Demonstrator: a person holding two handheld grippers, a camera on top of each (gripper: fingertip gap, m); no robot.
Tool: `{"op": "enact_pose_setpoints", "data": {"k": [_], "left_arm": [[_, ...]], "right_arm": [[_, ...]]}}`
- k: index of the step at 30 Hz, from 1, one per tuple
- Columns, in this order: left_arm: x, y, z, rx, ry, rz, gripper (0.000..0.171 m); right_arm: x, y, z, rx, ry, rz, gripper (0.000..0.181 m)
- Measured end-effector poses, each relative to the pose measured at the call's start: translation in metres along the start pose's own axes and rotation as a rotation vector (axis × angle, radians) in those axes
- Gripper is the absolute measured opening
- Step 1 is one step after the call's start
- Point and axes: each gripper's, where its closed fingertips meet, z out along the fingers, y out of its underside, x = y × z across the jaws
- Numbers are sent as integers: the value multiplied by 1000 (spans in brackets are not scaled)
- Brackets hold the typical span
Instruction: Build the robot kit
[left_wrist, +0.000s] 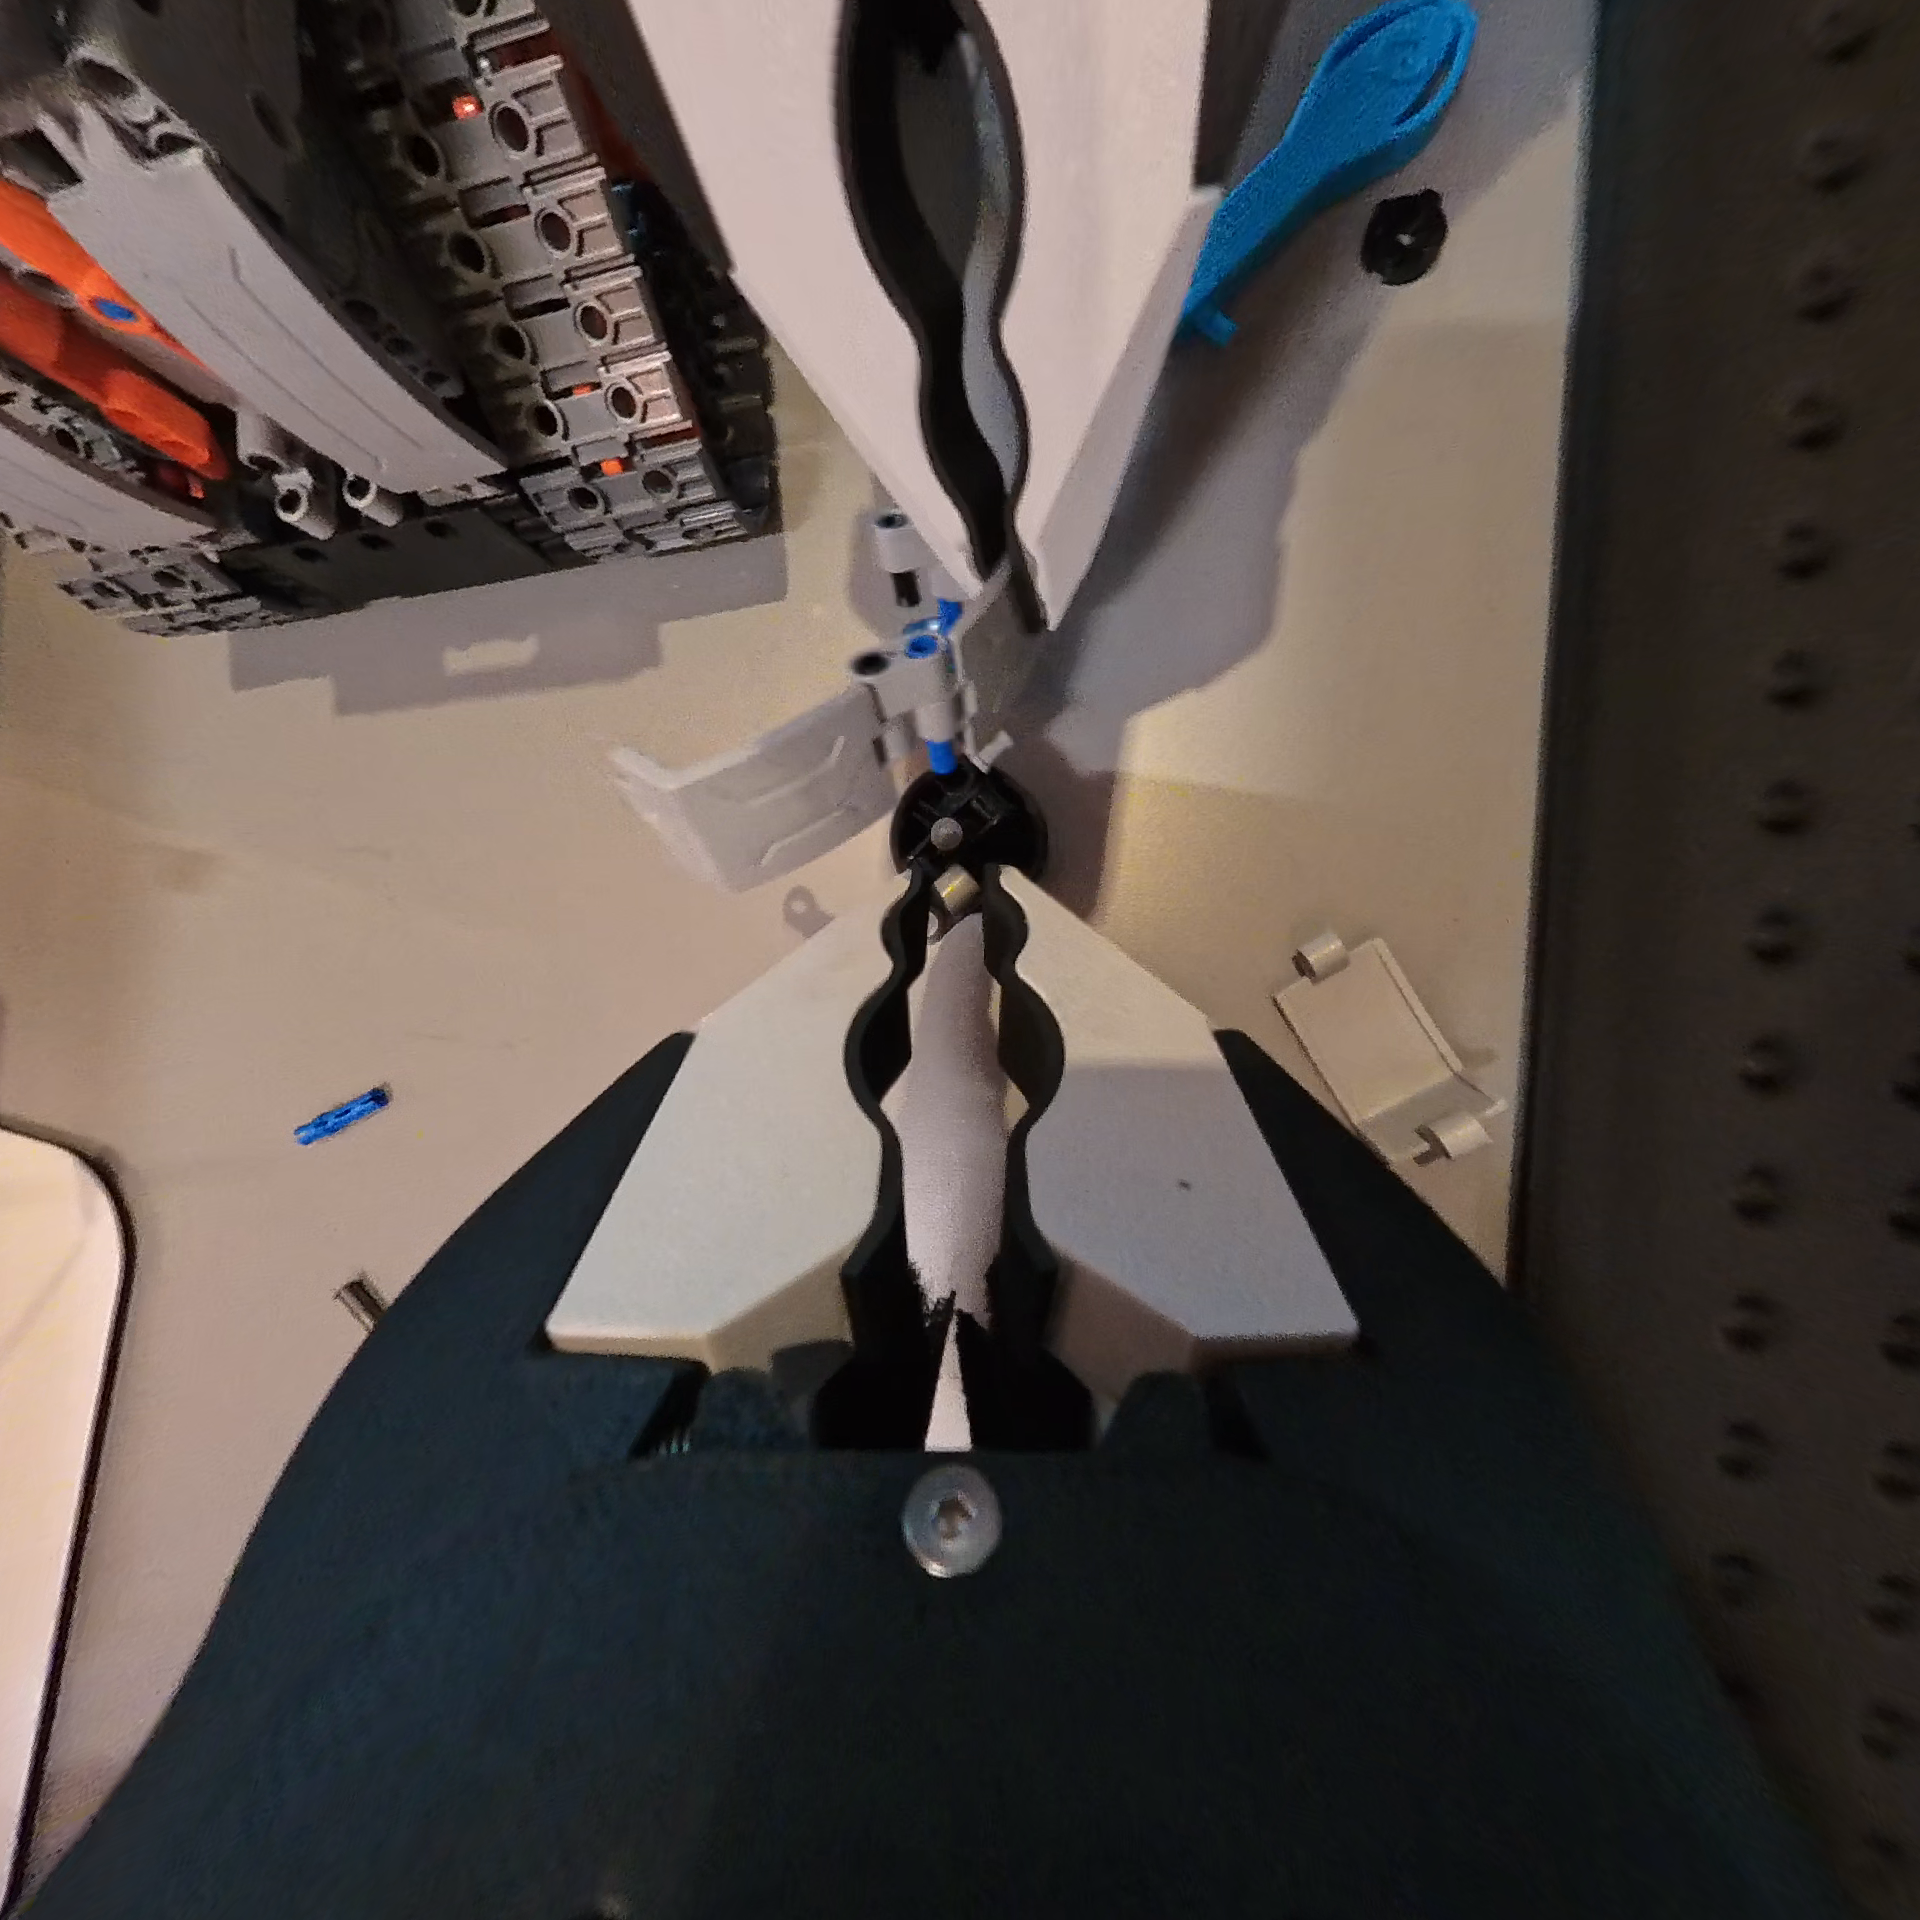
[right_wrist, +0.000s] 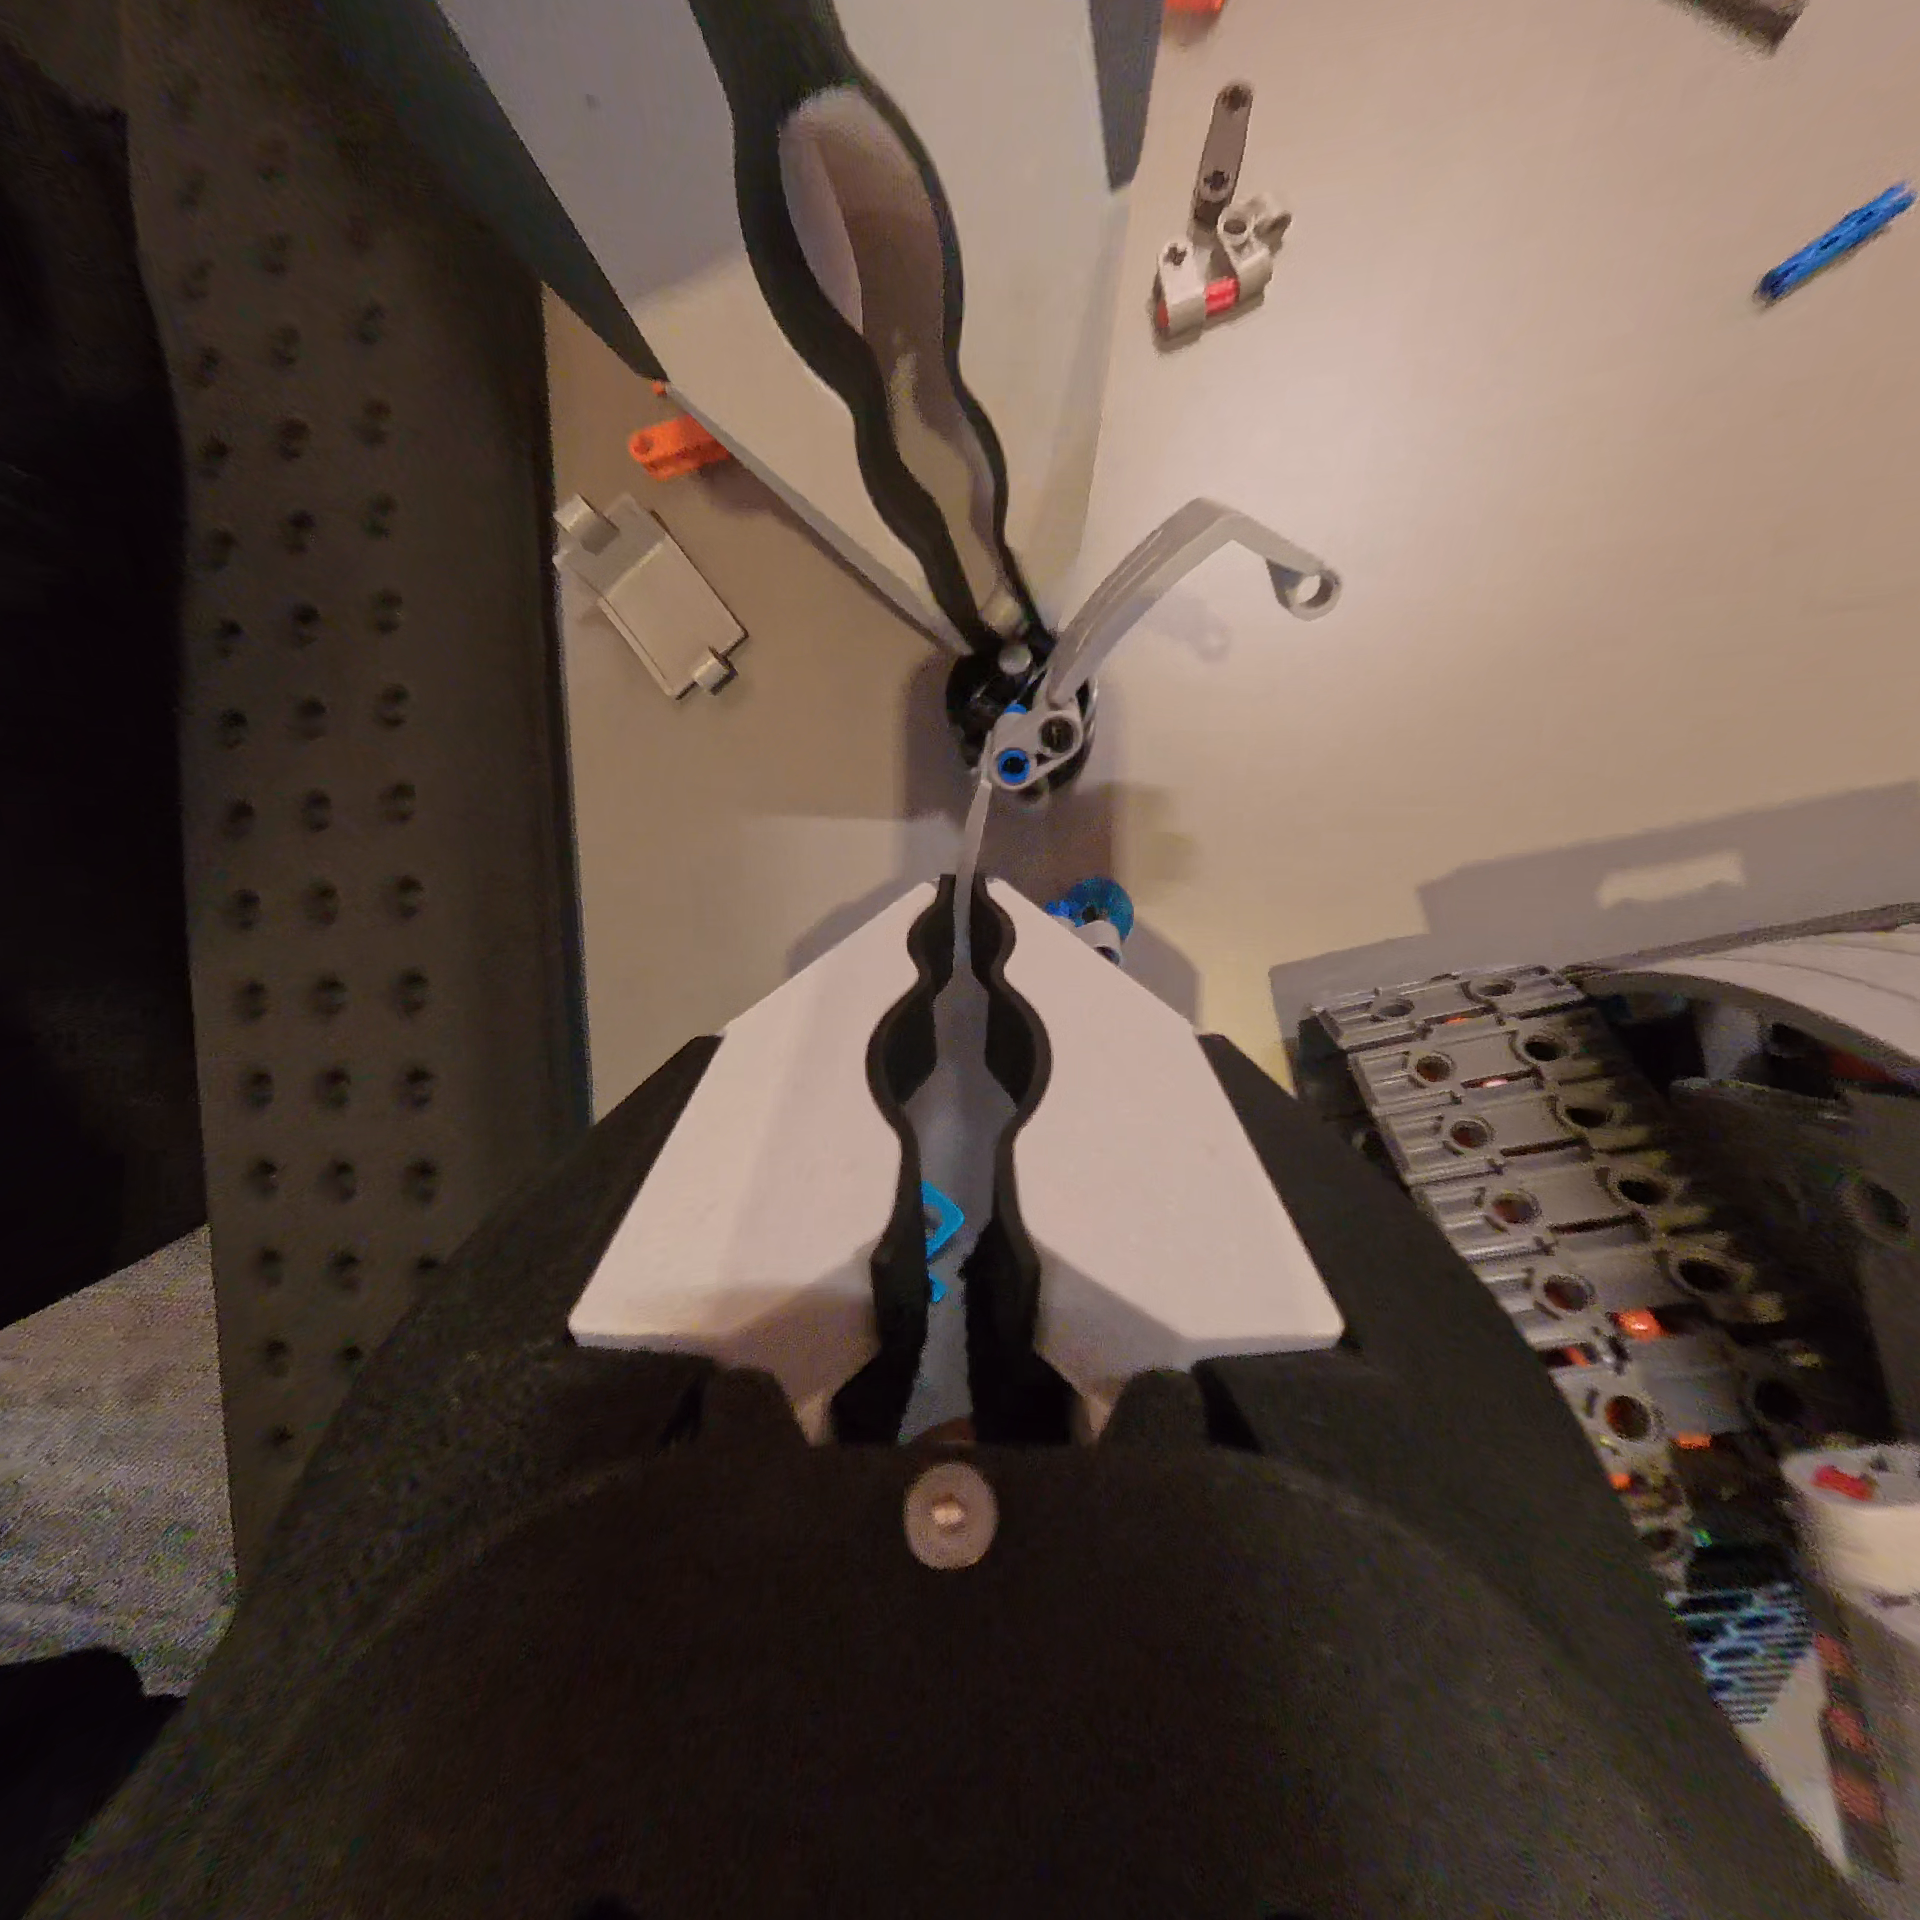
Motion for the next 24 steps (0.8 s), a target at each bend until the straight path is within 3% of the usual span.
{"op": "enact_pose_setpoints", "data": {"k": [10,14,20,24], "left_arm": [[0,-2,0,74,33,-89,7],[0,-3,-1,184,143,-269,7],[-1,-5,-3,360,430,-660,9],[-5,-5,-6,422,538,-807,9]], "right_arm": [[2,7,12,-66,3,46,0],[2,8,13,-70,-4,49,0],[2,8,15,-71,-12,54,0],[3,7,15,-67,-10,54,0]]}}
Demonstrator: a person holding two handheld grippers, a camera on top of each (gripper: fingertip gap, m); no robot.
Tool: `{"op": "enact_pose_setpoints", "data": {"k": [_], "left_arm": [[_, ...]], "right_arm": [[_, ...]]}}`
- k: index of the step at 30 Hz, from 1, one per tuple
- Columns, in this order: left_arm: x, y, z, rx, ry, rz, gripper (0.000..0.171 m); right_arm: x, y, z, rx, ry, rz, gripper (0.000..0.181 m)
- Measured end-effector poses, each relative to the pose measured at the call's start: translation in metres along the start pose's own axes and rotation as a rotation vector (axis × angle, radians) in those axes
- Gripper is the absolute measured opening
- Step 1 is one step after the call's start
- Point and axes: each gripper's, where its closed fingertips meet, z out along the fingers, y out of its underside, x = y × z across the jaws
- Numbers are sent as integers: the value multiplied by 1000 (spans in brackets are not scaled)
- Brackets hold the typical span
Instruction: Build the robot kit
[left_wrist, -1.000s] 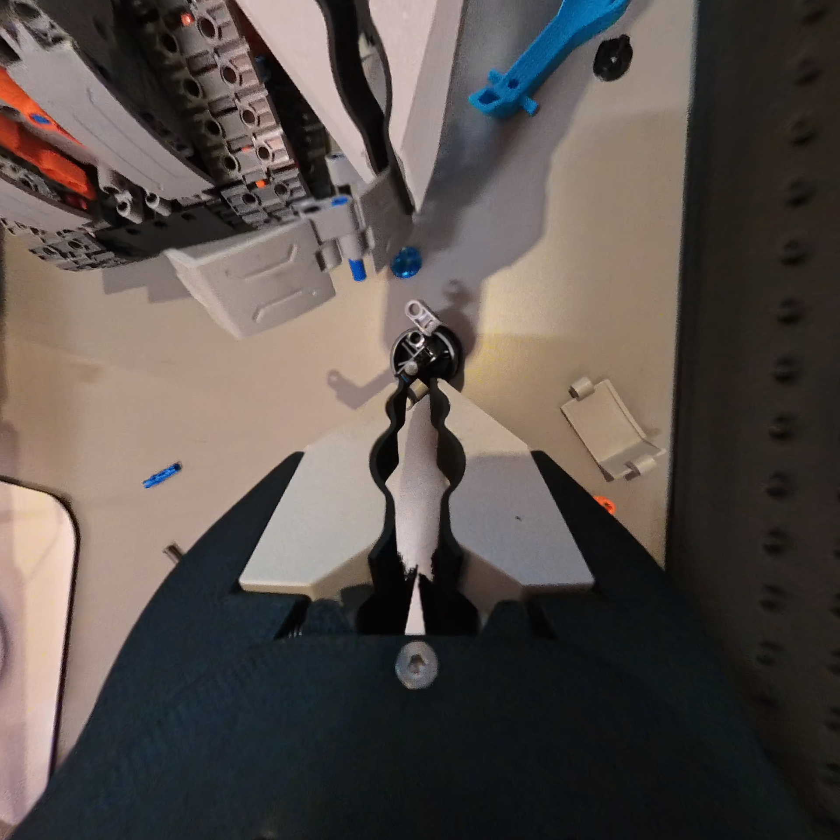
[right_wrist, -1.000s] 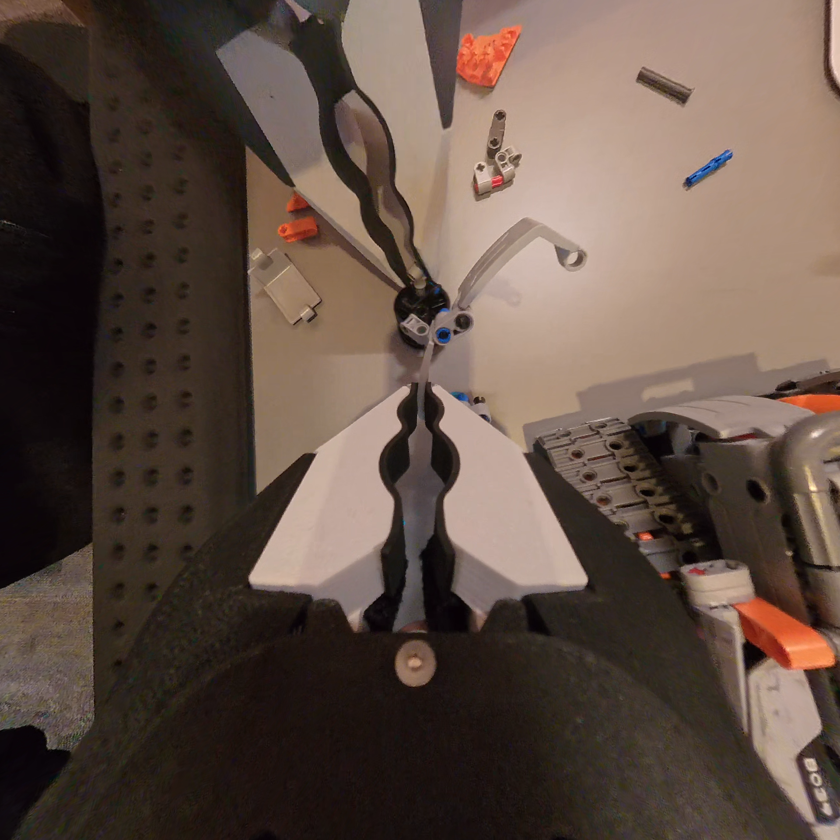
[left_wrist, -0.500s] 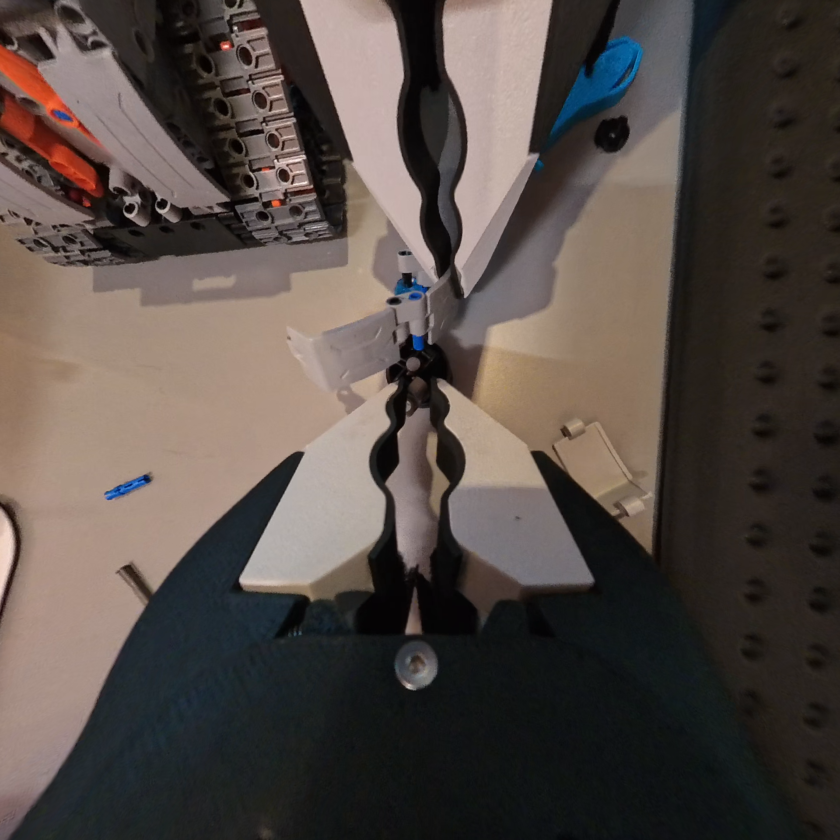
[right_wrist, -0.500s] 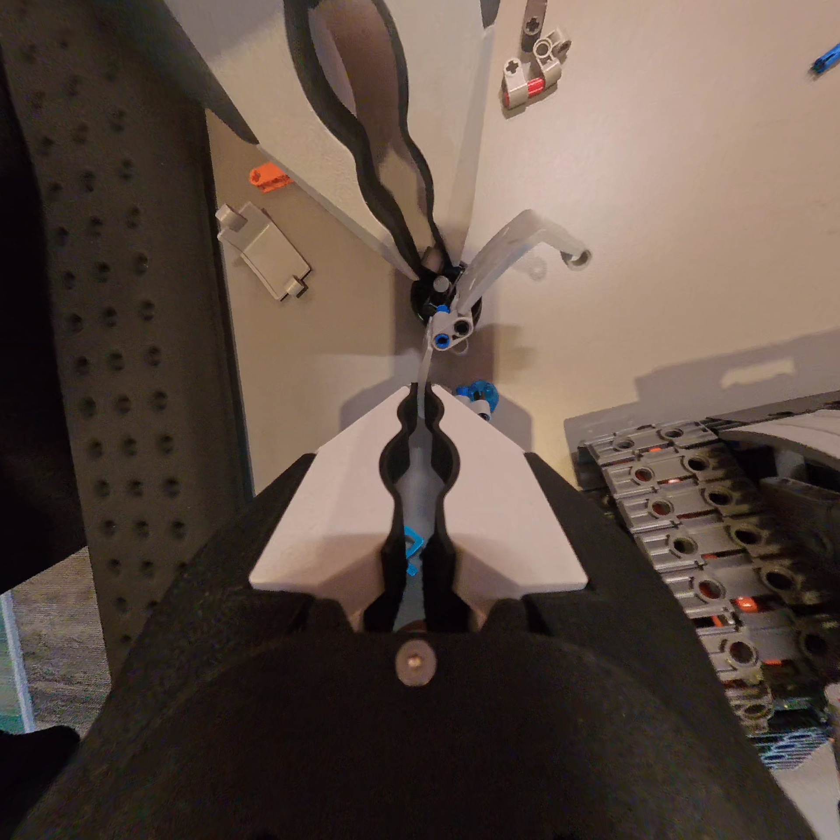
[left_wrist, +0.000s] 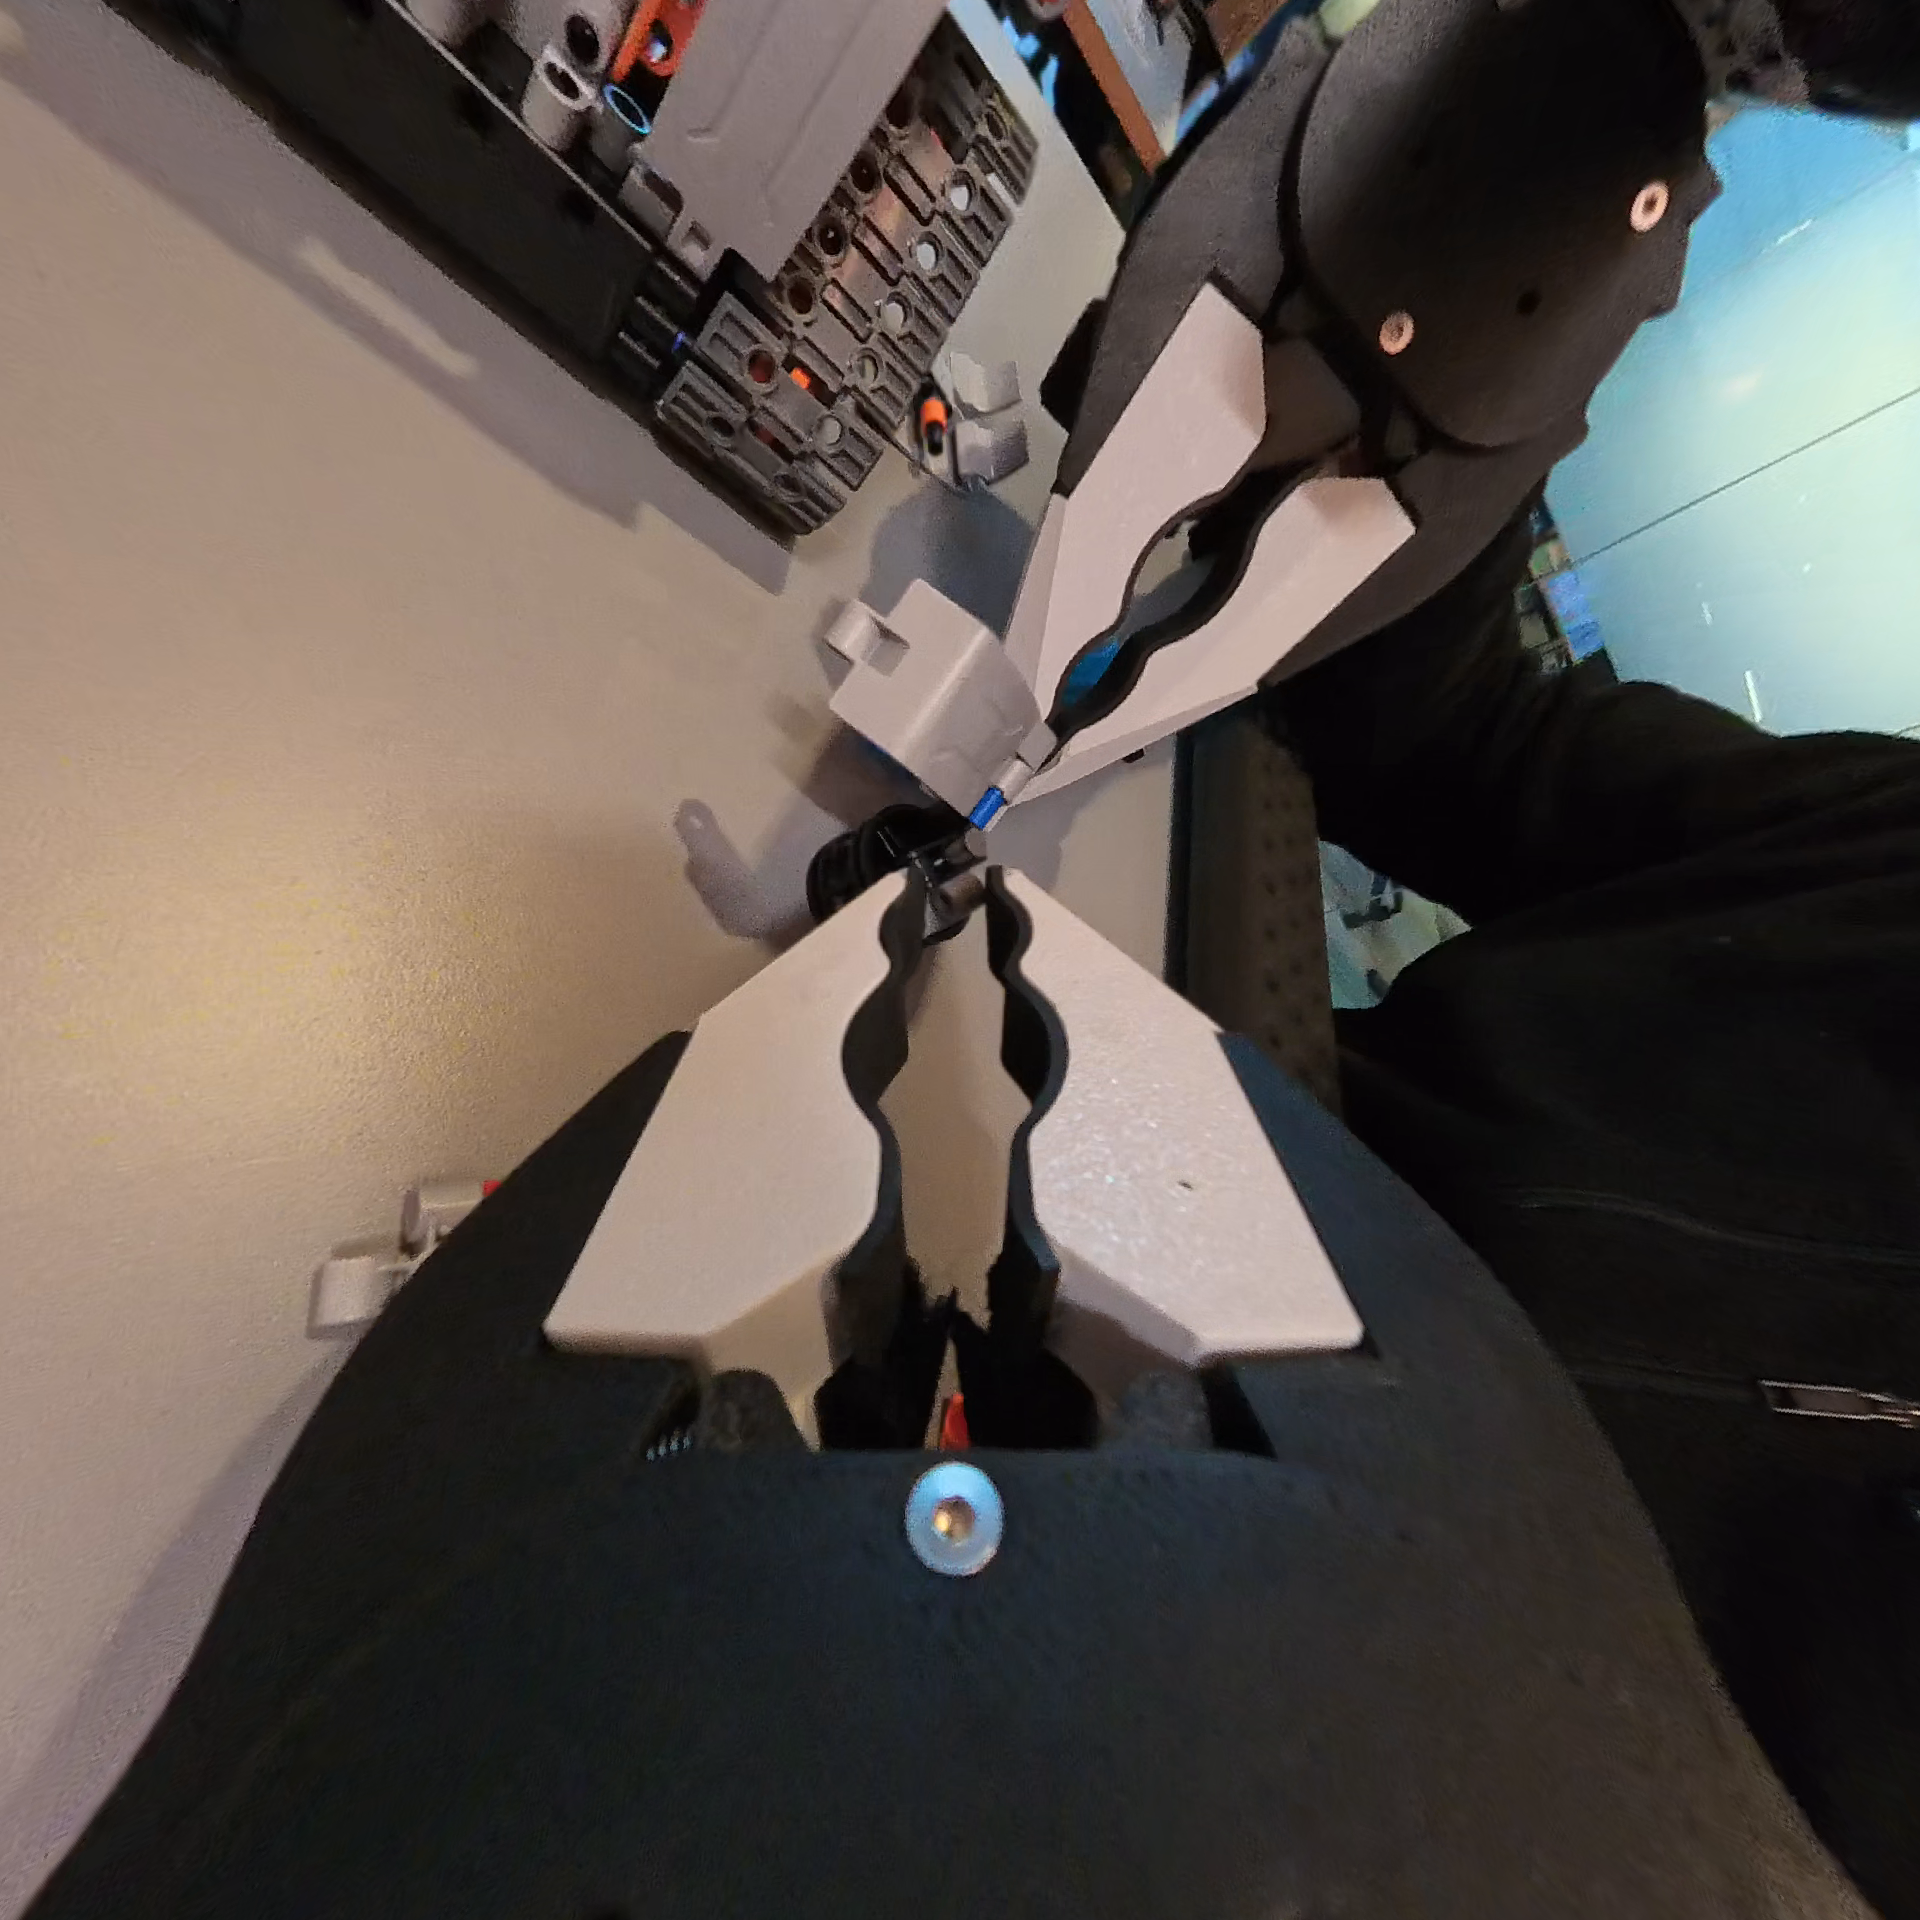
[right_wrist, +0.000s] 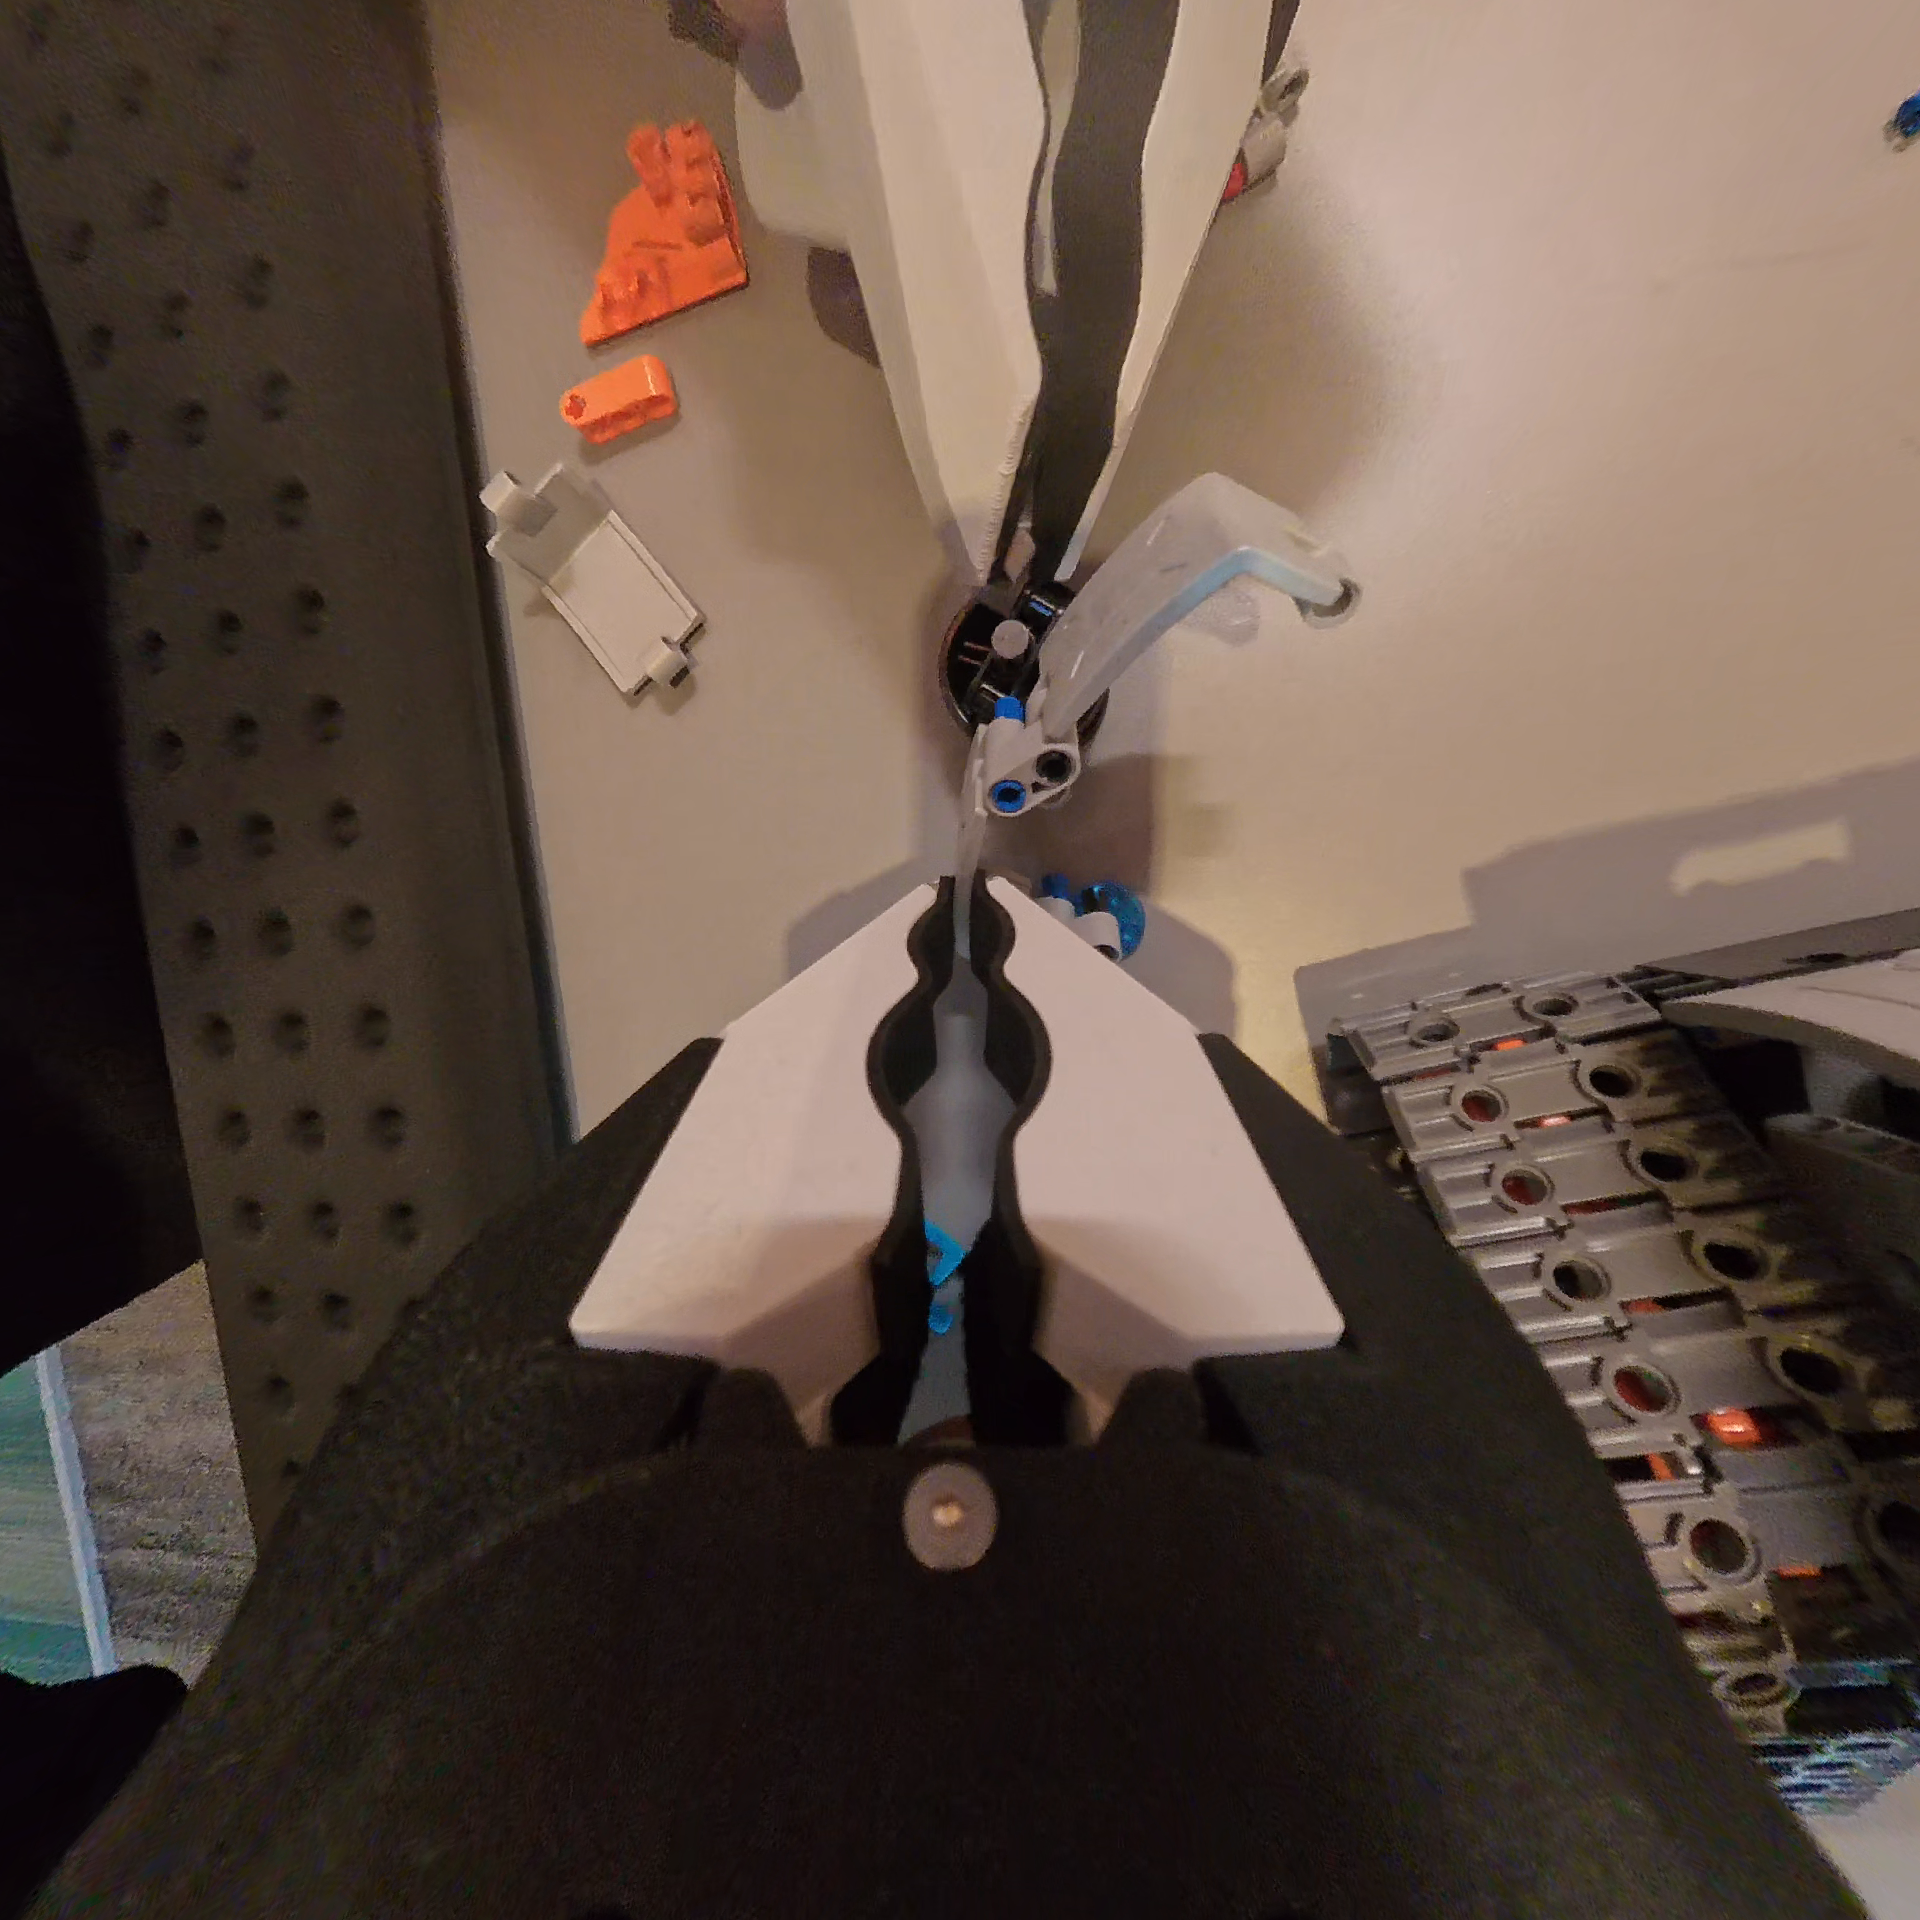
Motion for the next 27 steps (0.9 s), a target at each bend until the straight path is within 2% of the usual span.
{"op": "enact_pose_setpoints", "data": {"k": [3,6,9,13,16,18,23,27], "left_arm": [[2,-4,-4,28,-6,32,13],[-5,0,-9,-4,-180,209,18],[-5,-7,-18,-57,-436,614,19],[6,-5,-14,-214,-633,1243,16],[2,3,-7,-355,-690,1478,13],[-2,6,-3,-398,-680,1501,15],[3,6,-3,-367,-635,1486,10],[-4,6,-2,-365,-659,1460,15]], "right_arm": [[1,-1,0,5,4,4,0],[3,-1,-1,14,10,12,0],[2,-3,-2,22,4,9,0],[2,-3,-1,21,5,8,0],[3,-3,-1,22,7,8,0],[3,-3,-1,24,7,8,0],[3,-3,-1,25,4,8,0],[3,-3,0,26,1,12,0]]}}
